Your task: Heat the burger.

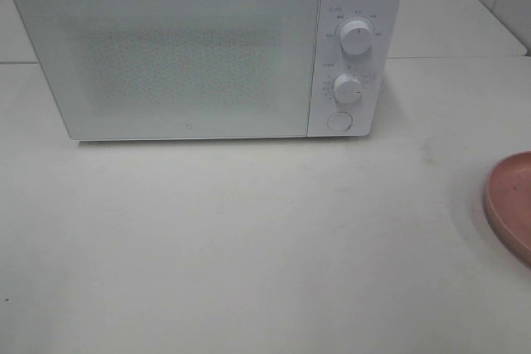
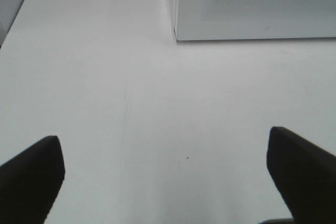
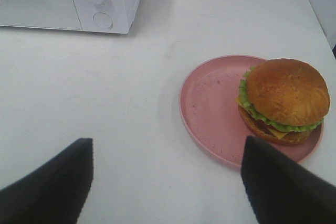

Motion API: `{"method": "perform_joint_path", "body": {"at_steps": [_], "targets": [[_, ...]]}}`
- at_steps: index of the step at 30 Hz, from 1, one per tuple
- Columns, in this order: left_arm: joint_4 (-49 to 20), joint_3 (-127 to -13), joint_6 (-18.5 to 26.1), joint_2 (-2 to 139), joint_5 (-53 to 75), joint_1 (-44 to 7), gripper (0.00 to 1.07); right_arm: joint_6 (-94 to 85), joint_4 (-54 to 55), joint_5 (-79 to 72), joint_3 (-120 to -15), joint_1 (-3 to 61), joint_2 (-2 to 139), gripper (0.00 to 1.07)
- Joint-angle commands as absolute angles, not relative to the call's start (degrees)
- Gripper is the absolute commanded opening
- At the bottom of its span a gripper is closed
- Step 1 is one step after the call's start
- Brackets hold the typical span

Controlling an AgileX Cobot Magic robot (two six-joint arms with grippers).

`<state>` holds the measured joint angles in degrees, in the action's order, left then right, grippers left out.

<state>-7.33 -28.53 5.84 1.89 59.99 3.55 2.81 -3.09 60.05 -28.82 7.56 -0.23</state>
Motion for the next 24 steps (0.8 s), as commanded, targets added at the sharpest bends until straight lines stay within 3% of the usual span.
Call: {"method": "perform_joint_path", "body": {"at_steps": [1,24], "targets": [[-7.62,-28.36,5.84,-2.12,59.13,3.72,1.04,2.41,-2.92,59.64,-28.93,7.16,-1.78,0.75],[-7.73,-28.36,5.84,-1.78,59.13,3.61,1.04,2.41,-2.92,59.64,-28.93,7.16,-1.26,0.75]]}}
